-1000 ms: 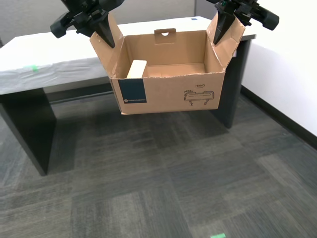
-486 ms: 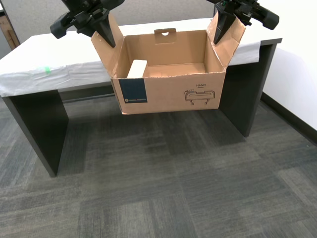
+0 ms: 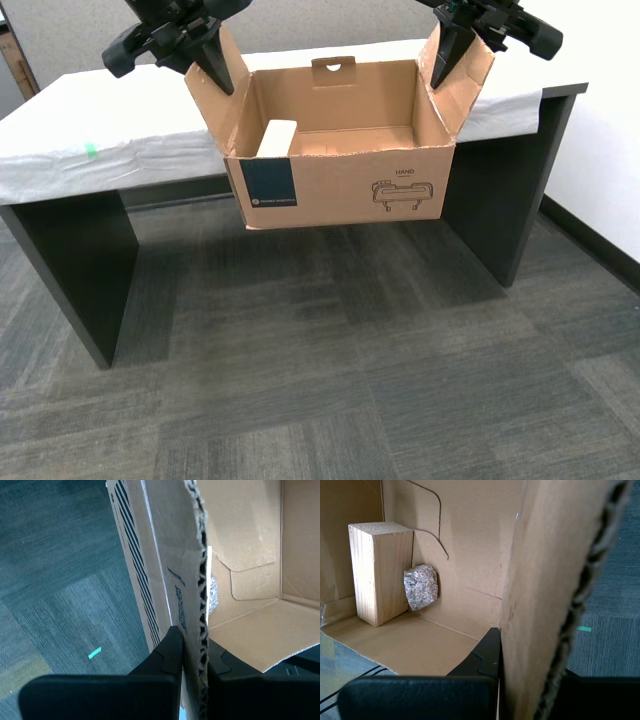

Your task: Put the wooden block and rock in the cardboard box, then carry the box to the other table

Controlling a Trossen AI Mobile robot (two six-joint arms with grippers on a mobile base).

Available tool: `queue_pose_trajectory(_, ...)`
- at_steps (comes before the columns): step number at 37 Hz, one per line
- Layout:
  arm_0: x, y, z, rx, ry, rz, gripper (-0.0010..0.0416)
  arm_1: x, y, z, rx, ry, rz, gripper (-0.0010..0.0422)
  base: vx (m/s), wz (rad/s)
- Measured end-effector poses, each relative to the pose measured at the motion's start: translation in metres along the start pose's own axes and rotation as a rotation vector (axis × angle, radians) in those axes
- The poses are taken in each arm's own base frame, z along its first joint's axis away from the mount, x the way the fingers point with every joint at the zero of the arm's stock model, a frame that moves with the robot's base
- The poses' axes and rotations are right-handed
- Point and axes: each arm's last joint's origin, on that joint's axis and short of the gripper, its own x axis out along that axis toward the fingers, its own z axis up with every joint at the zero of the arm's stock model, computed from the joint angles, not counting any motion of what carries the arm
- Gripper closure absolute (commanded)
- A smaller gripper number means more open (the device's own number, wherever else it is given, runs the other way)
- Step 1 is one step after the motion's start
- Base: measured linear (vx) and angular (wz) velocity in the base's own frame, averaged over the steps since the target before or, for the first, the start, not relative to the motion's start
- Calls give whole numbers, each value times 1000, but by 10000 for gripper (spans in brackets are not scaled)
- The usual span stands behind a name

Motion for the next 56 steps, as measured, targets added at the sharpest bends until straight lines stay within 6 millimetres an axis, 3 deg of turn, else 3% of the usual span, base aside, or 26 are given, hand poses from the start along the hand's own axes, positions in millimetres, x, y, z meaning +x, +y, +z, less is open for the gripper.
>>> queue_pose_trajectory(56,0,0,2,-11,-17,0,406,0,-1,4,-37,-35,-7,413,133,-16)
